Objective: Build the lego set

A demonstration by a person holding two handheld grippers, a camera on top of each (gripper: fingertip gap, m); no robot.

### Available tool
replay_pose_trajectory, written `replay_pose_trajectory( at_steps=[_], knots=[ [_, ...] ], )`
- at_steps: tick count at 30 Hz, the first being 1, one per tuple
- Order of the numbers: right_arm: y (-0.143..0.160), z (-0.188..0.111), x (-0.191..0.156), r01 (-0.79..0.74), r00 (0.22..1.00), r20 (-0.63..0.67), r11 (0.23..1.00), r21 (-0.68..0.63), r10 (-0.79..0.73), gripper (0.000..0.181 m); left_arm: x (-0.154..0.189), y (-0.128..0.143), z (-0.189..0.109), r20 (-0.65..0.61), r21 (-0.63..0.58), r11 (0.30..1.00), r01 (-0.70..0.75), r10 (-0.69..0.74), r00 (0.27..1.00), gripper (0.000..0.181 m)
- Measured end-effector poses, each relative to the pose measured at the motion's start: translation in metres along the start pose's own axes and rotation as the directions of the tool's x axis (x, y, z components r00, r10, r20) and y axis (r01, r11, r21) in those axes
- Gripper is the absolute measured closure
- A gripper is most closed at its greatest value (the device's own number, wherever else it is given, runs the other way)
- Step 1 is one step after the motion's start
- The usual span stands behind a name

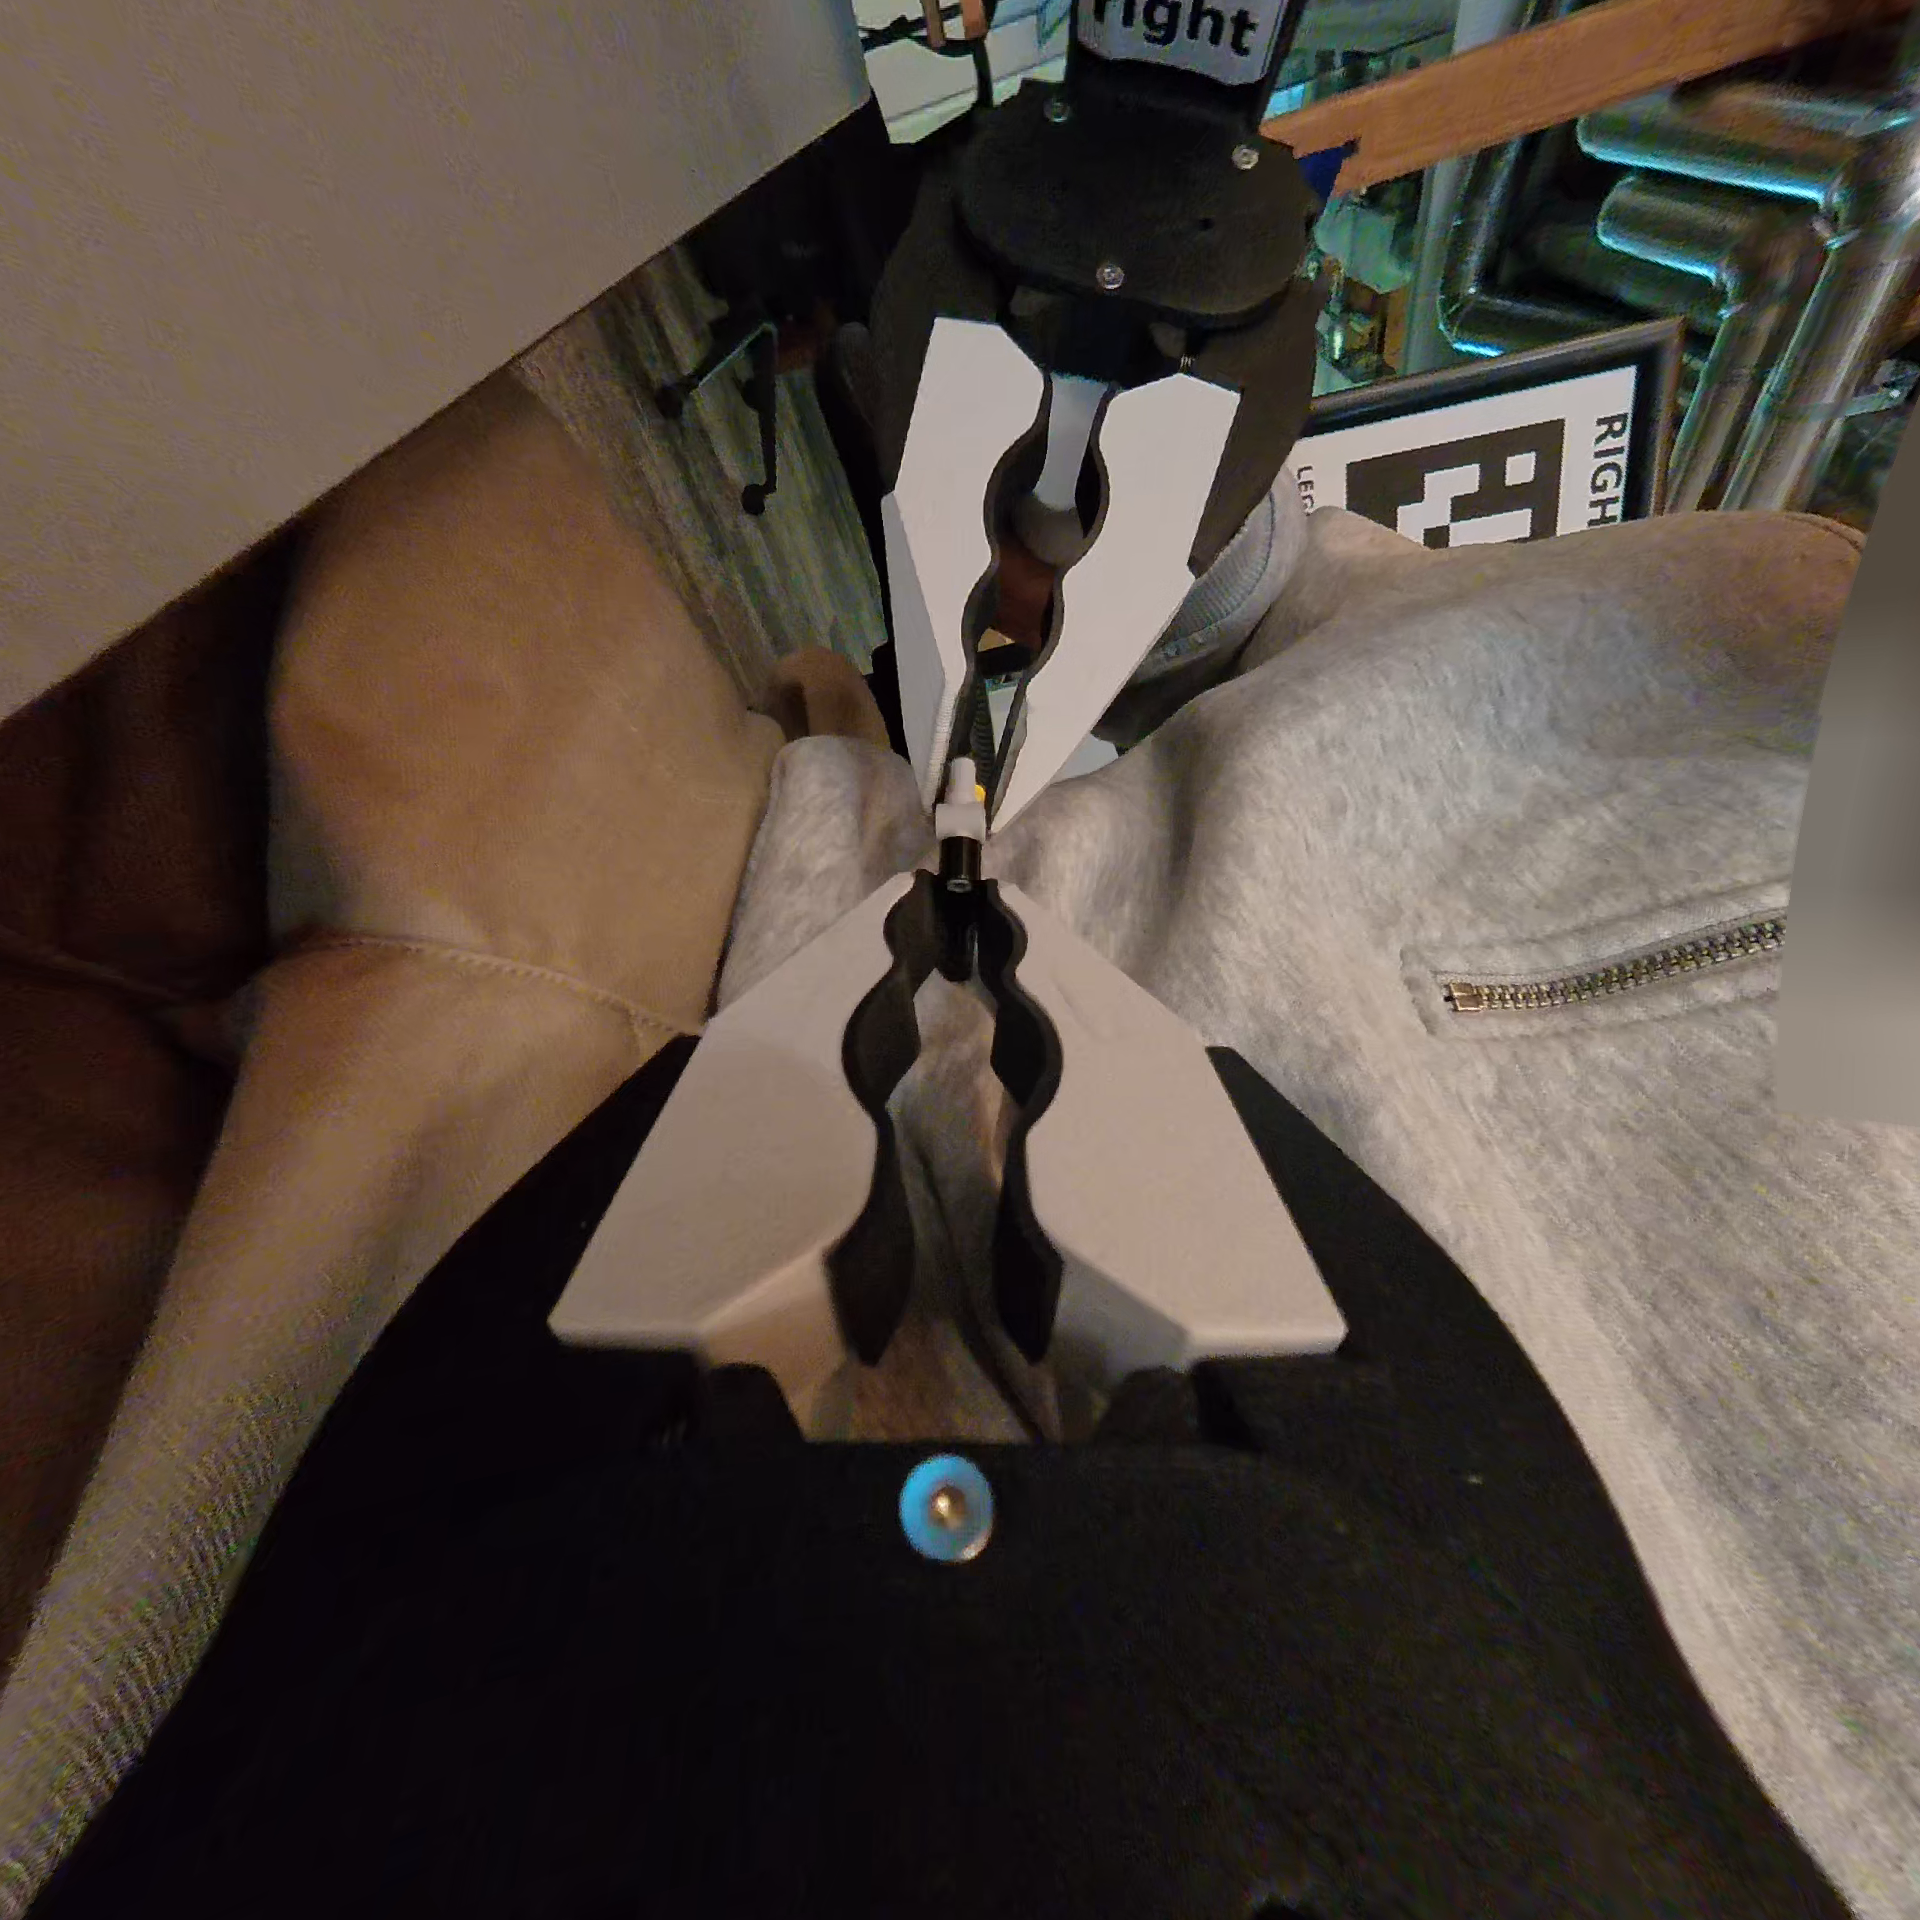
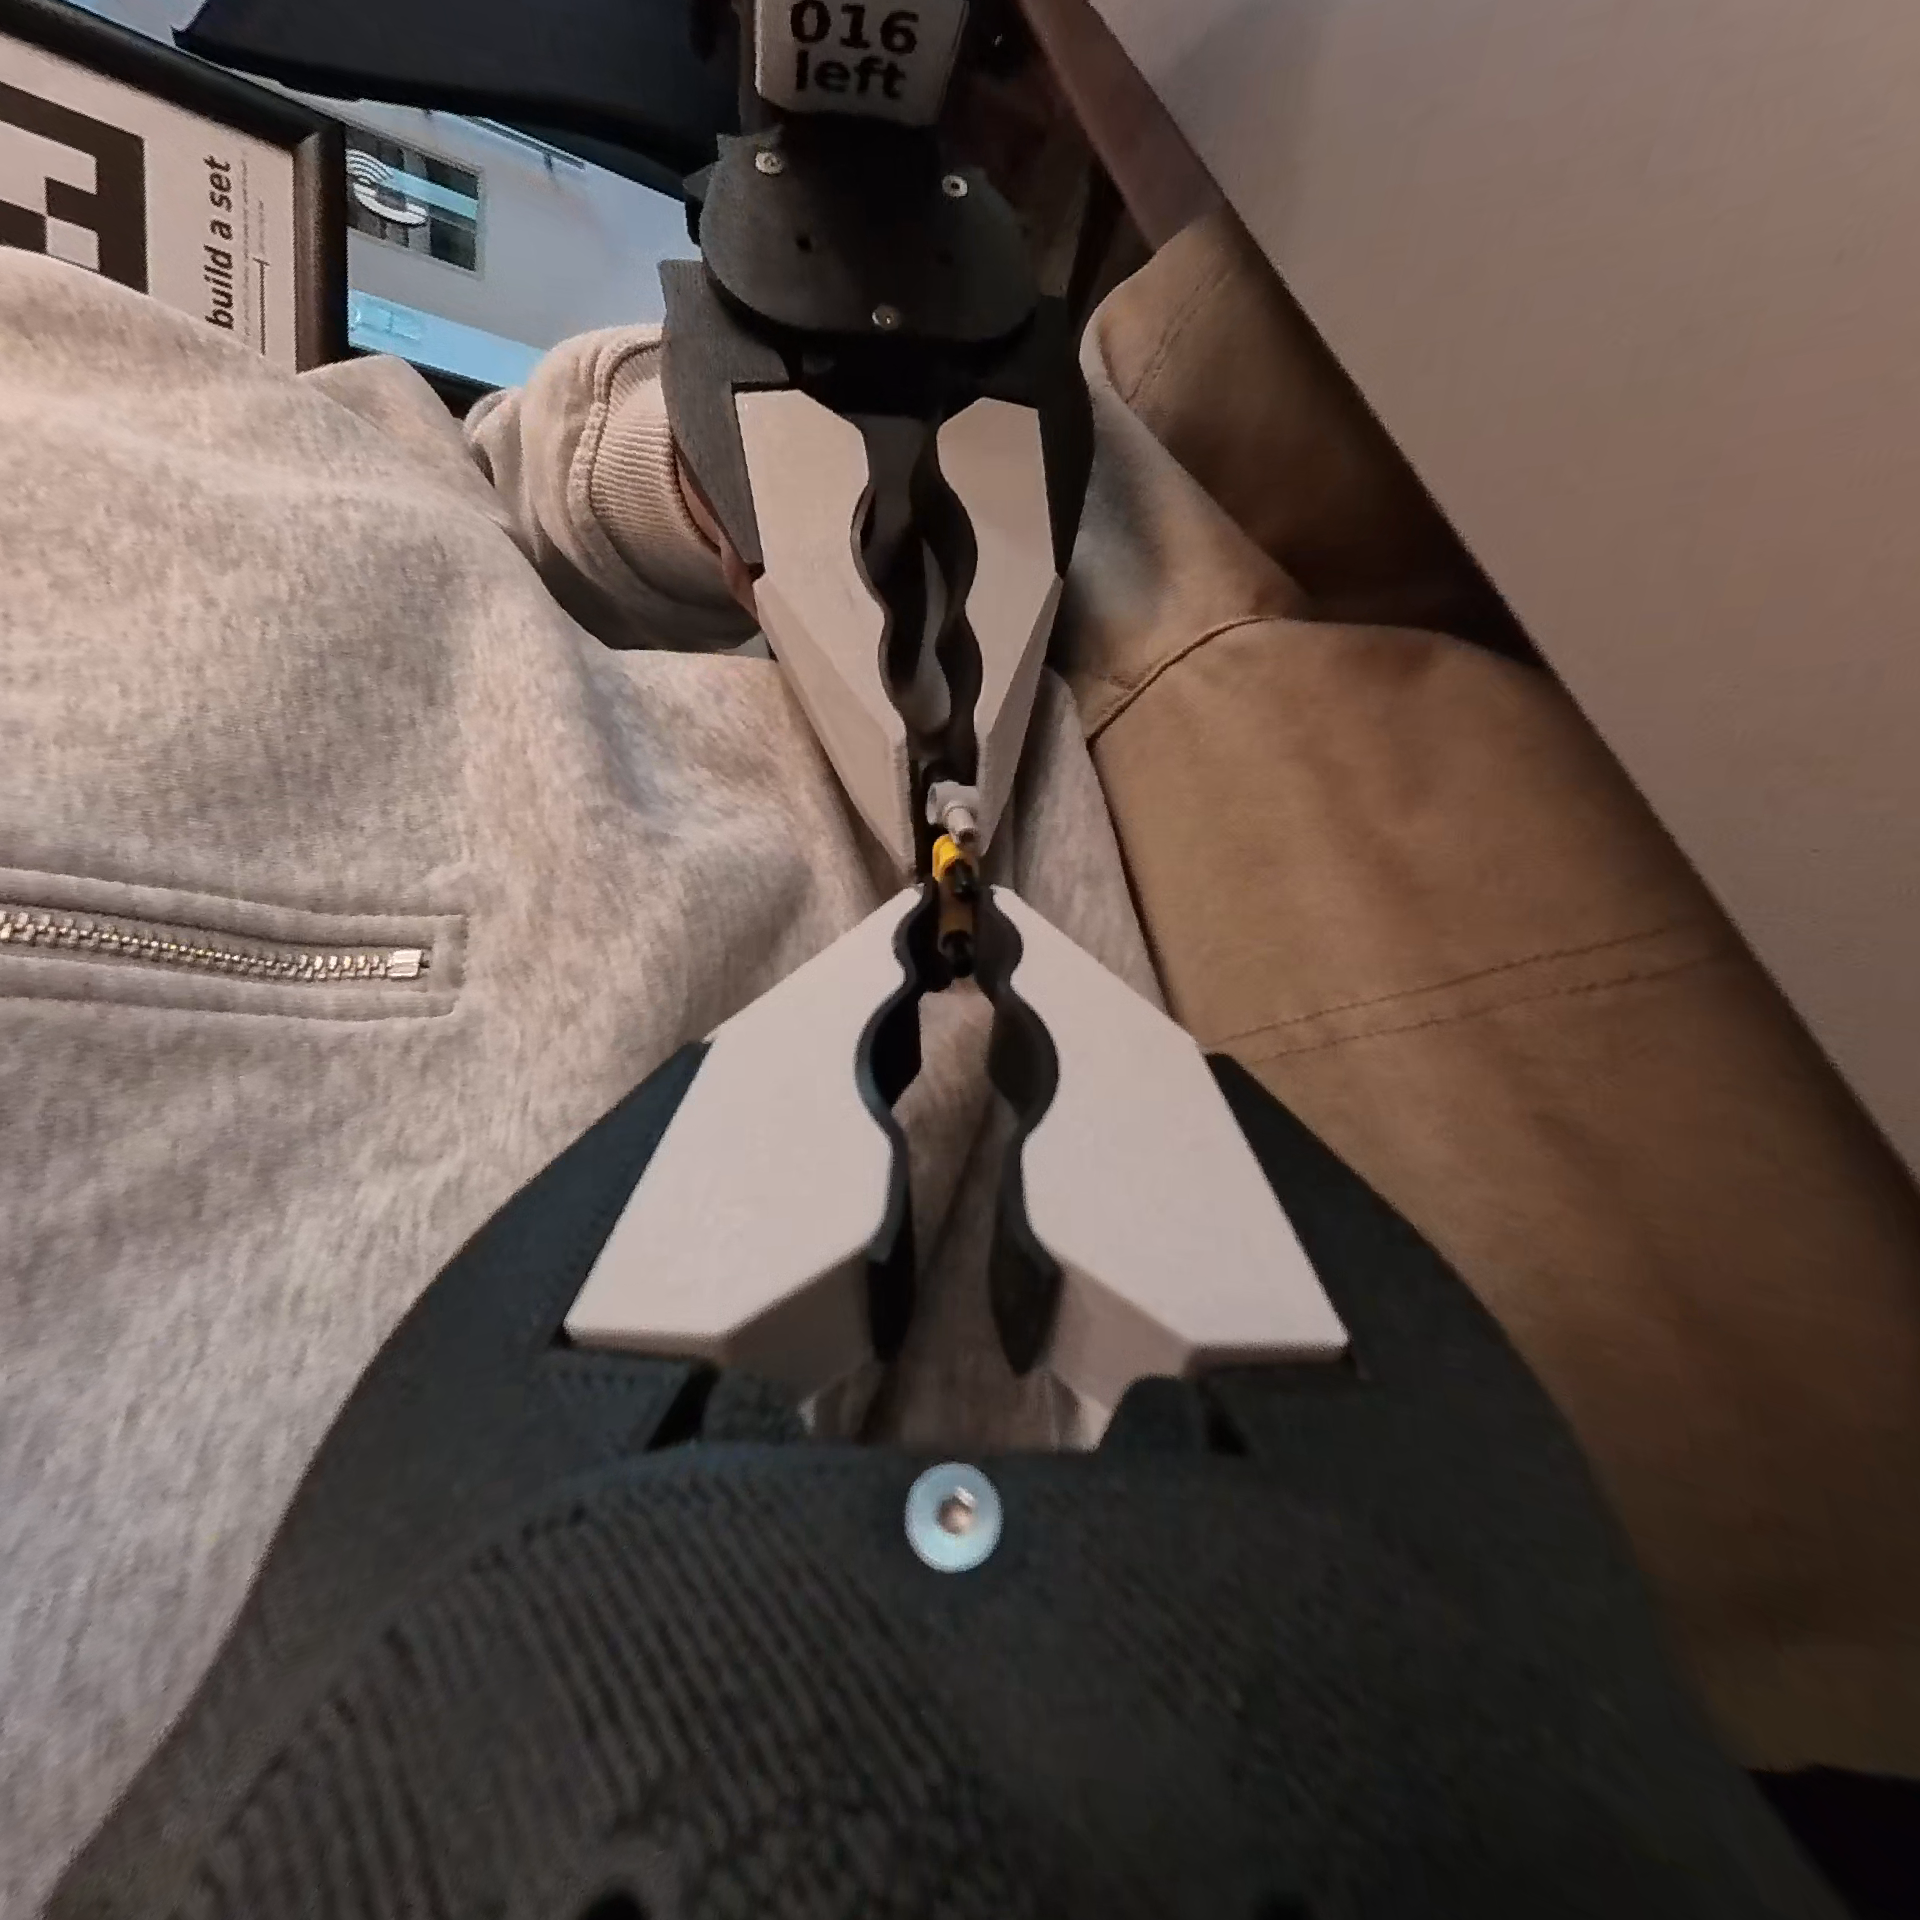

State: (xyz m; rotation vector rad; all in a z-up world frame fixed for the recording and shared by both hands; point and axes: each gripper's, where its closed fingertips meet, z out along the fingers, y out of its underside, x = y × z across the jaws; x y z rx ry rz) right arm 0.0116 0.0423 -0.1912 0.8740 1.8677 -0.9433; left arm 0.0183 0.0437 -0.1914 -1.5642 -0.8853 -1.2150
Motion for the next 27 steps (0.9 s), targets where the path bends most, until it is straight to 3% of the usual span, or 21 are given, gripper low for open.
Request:
replay_pose_trajectory(
  at_steps=[10,21,27],
  knots=[
    [-0.0013,-0.0030,-0.0053,0.049,0.999,0.000,0.998,-0.033,-0.049,0.177,0.0053,-0.0029,0.0010,-0.002,-0.041,0.999,-0.014,0.014,1.000,0.176],
    [0.0014,-0.0046,-0.0042,0.214,0.959,-0.120,0.933,-0.290,-0.257,0.178,0.0024,0.0014,0.0050,0.097,-0.205,0.975,-0.086,0.108,0.989,0.176],
    [0.0016,-0.0045,-0.0031,0.176,0.969,-0.114,0.935,-0.309,-0.220,0.178,0.0005,0.0013,0.0065,0.108,-0.203,0.976,-0.074,0.098,0.989,0.176]
  ],
)
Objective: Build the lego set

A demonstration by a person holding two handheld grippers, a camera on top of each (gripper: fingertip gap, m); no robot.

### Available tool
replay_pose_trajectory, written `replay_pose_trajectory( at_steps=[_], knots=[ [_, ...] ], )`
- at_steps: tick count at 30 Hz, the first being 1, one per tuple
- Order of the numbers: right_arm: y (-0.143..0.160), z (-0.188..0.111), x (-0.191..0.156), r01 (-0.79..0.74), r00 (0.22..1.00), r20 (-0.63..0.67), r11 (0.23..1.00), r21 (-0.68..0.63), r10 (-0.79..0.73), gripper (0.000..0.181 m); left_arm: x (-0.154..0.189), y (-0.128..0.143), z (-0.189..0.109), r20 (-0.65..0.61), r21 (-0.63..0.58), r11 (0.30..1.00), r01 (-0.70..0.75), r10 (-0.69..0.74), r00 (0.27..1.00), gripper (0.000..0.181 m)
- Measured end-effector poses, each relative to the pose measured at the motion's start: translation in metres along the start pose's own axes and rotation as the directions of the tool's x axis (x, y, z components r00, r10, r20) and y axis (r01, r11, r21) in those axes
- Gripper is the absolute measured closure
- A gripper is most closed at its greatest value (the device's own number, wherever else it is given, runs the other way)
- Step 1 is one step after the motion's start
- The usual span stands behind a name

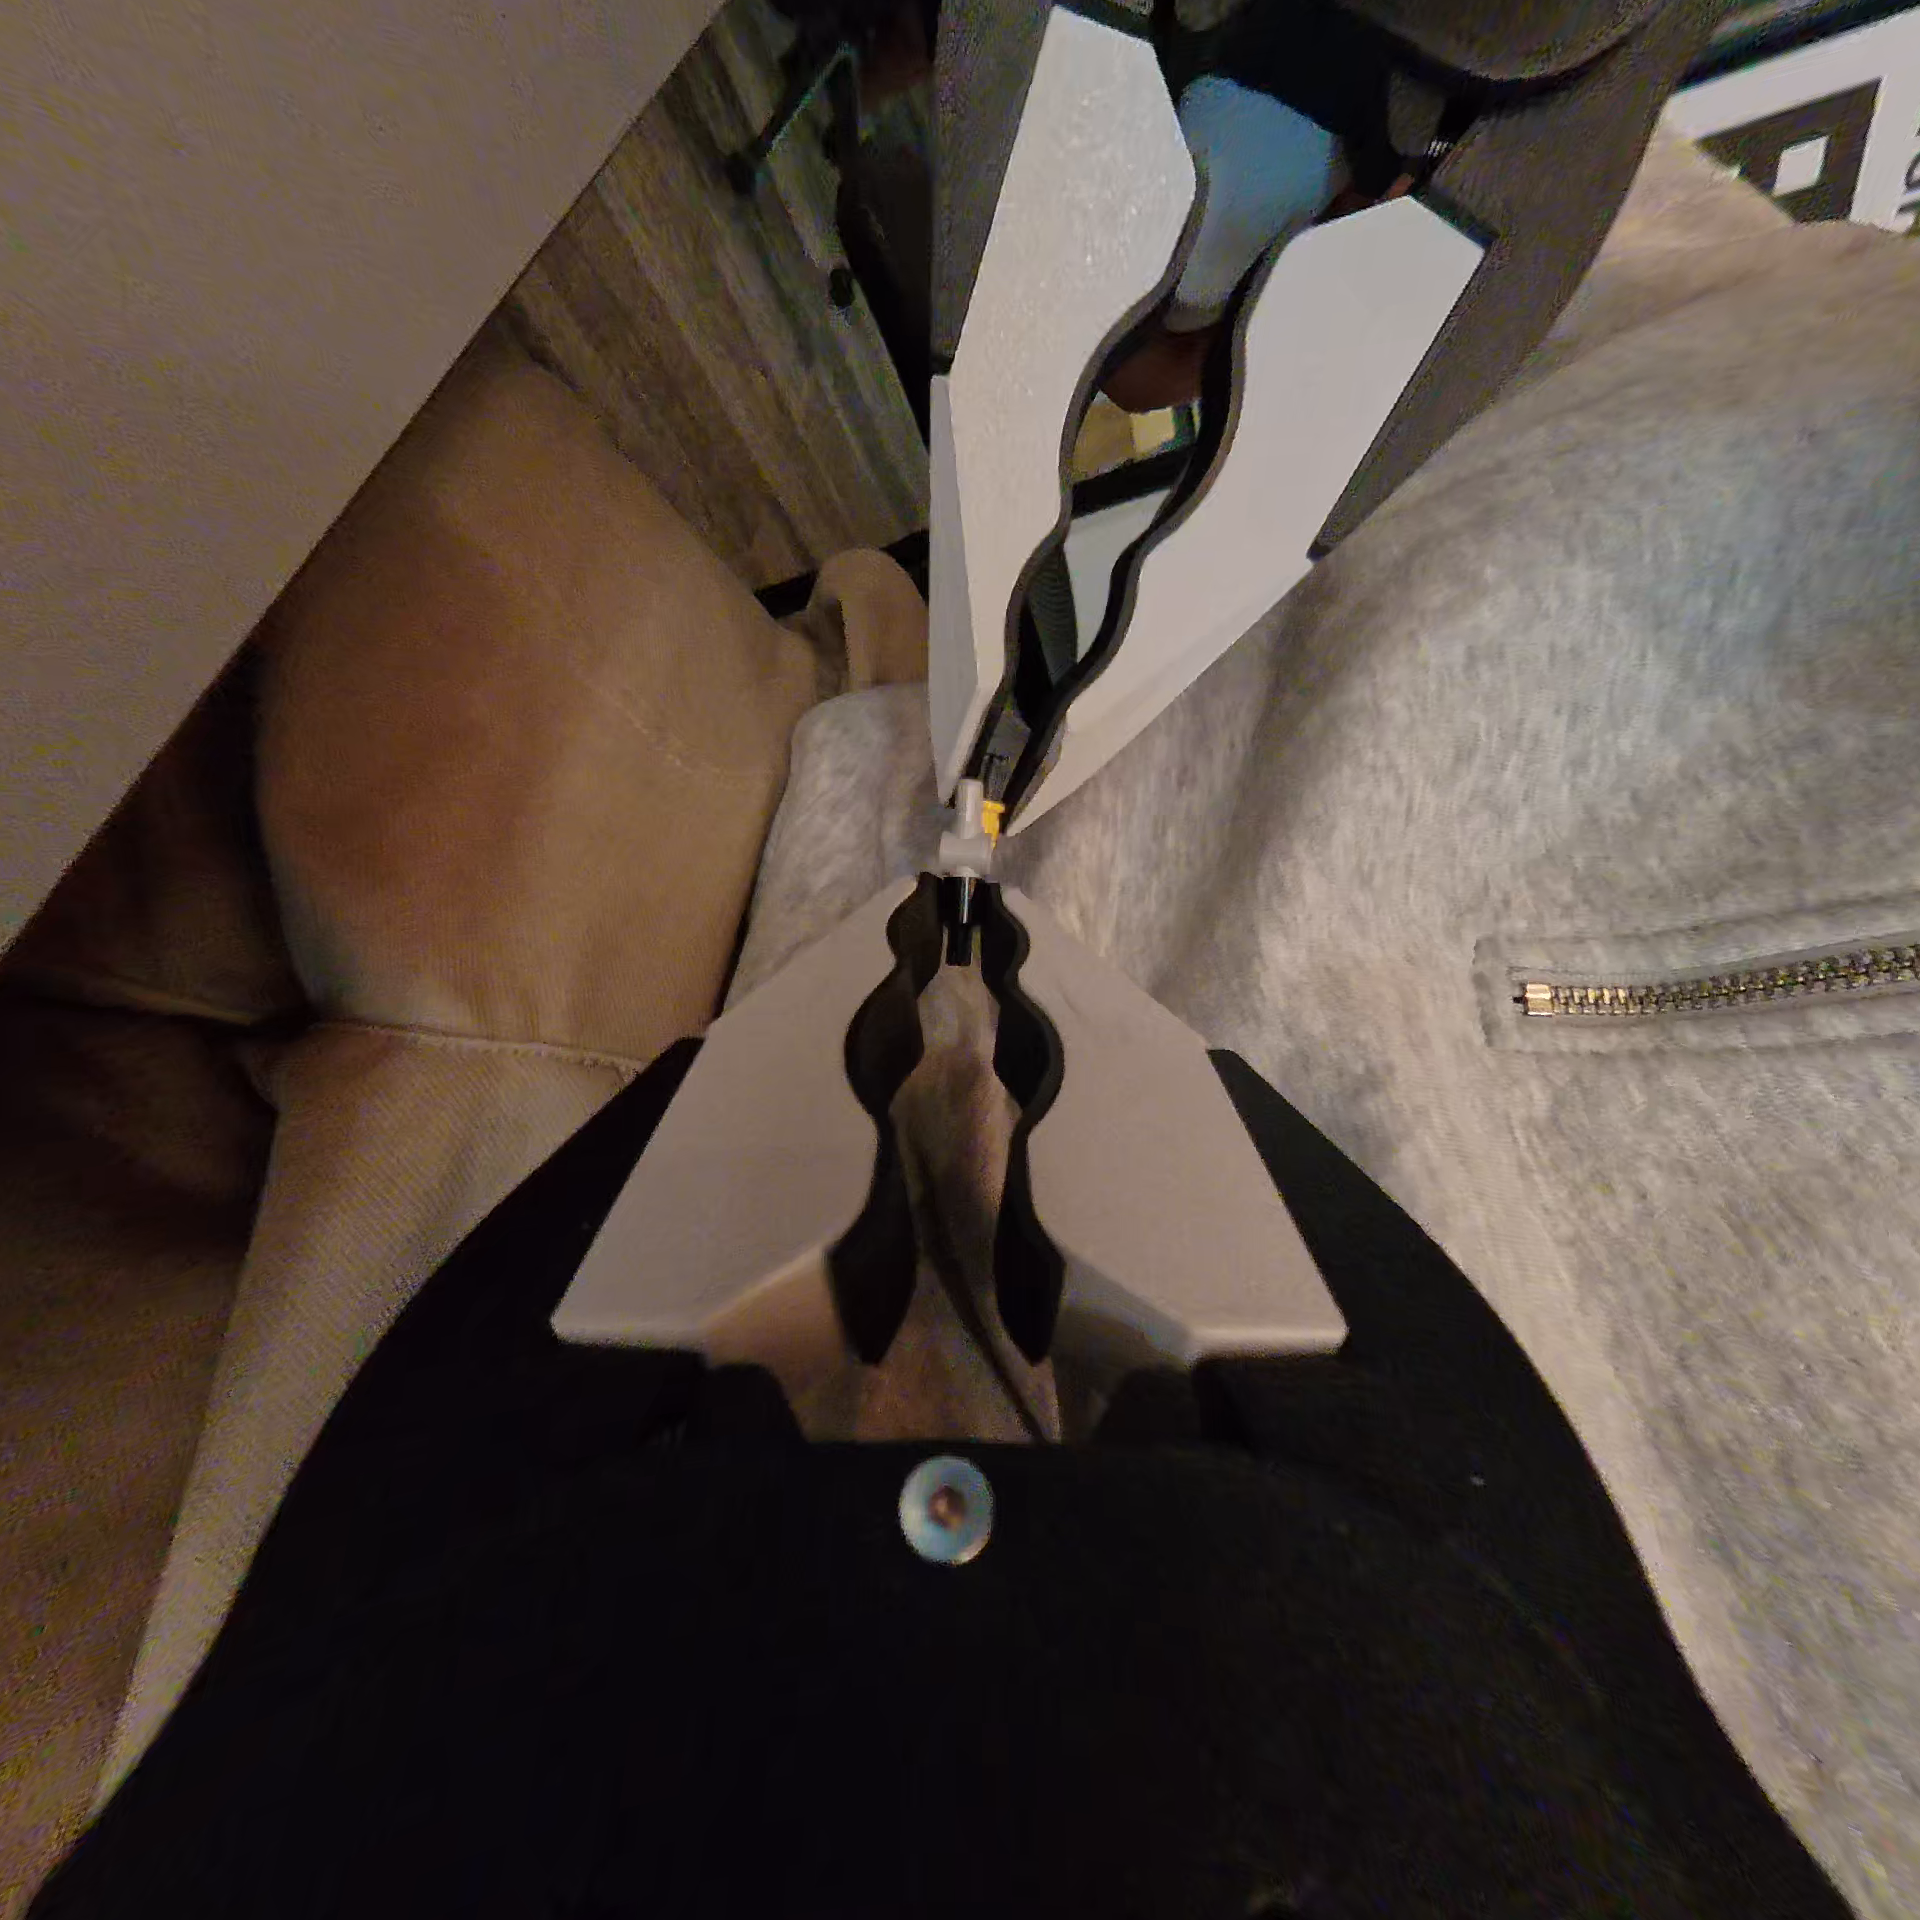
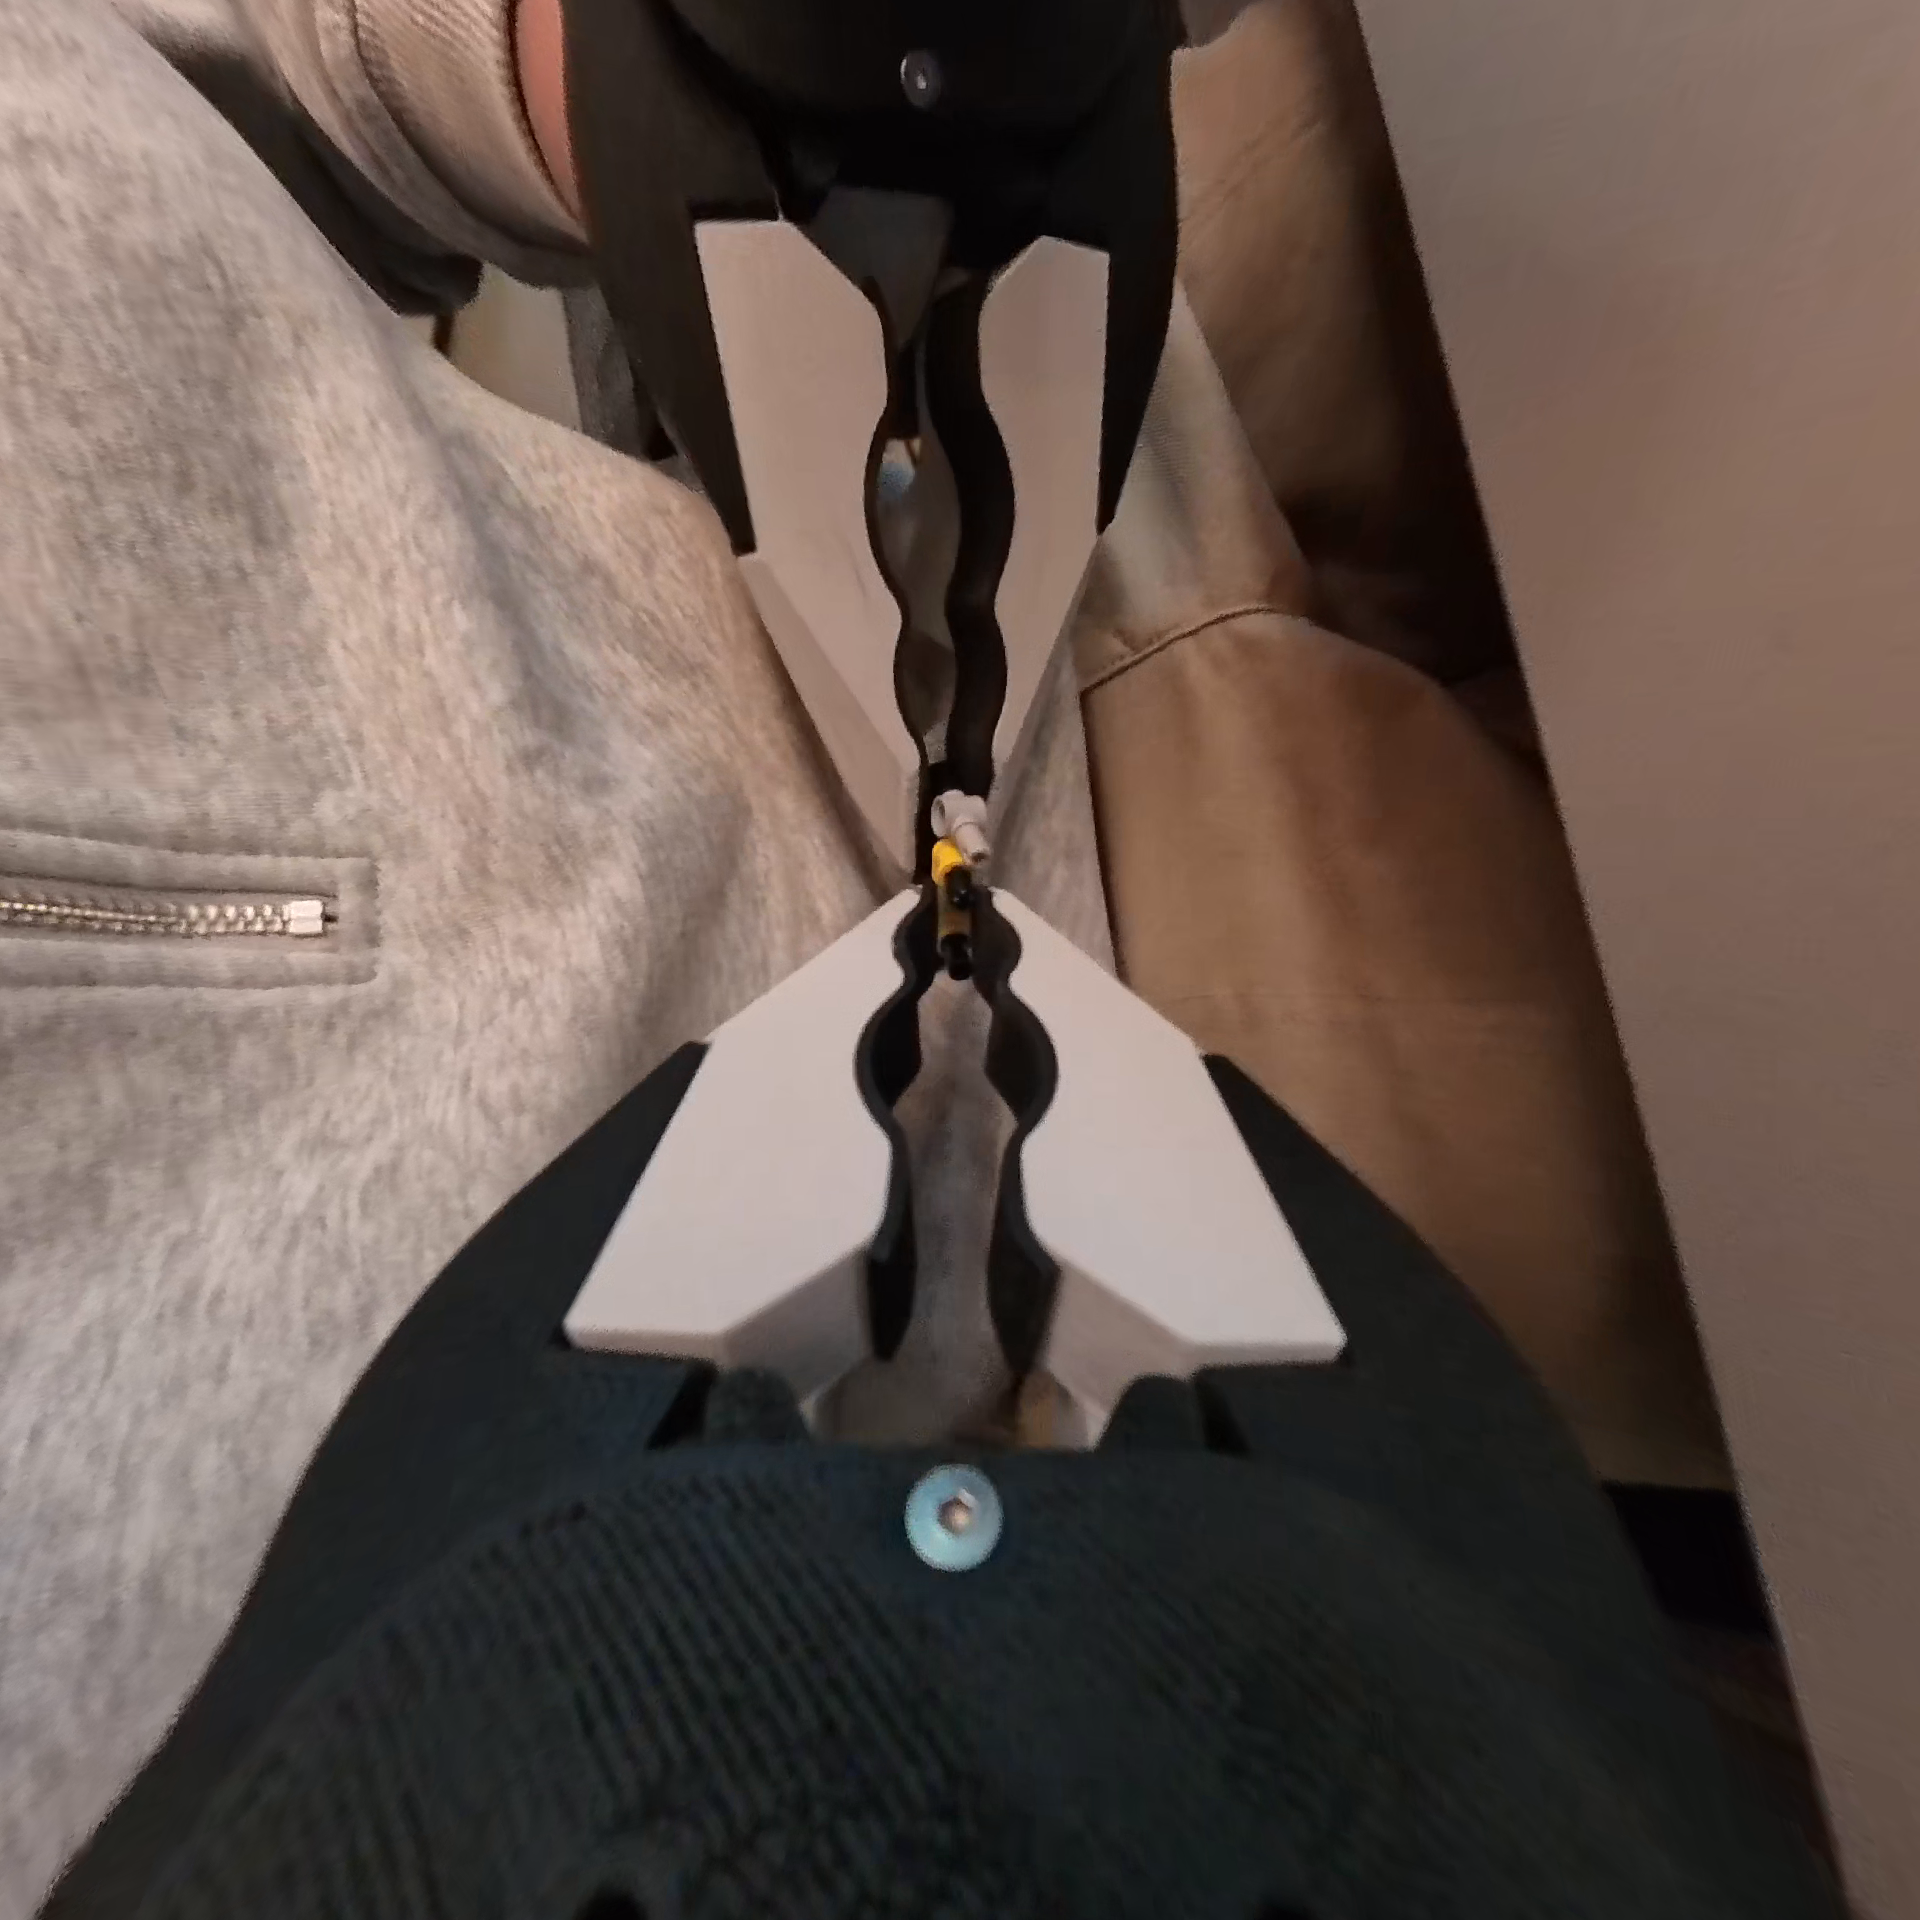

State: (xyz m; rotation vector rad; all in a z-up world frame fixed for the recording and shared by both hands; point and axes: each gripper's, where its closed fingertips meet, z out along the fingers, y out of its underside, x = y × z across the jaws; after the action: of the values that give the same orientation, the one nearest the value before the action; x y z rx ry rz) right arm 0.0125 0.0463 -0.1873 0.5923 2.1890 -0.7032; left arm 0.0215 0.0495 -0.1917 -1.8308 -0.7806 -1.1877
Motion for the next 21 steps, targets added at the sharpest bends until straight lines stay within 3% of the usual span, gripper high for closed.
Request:
replay_pose_trajectory(
  at_steps=[15,21],
  knots=[
    [0.000,0.007,0.000,-0.065,0.996,0.068,0.998,0.016,0.064,0.177,-0.001,0.002,0.002,-0.059,0.033,0.999,0.037,-0.035,0.998,0.176],
    [-0.025,-0.008,0.006,-0.115,0.989,0.117,0.965,0.235,0.089,0.175,0.000,-0.015,-0.016,-0.125,0.187,0.978,0.098,-0.075,0.989,0.175]
  ],
)
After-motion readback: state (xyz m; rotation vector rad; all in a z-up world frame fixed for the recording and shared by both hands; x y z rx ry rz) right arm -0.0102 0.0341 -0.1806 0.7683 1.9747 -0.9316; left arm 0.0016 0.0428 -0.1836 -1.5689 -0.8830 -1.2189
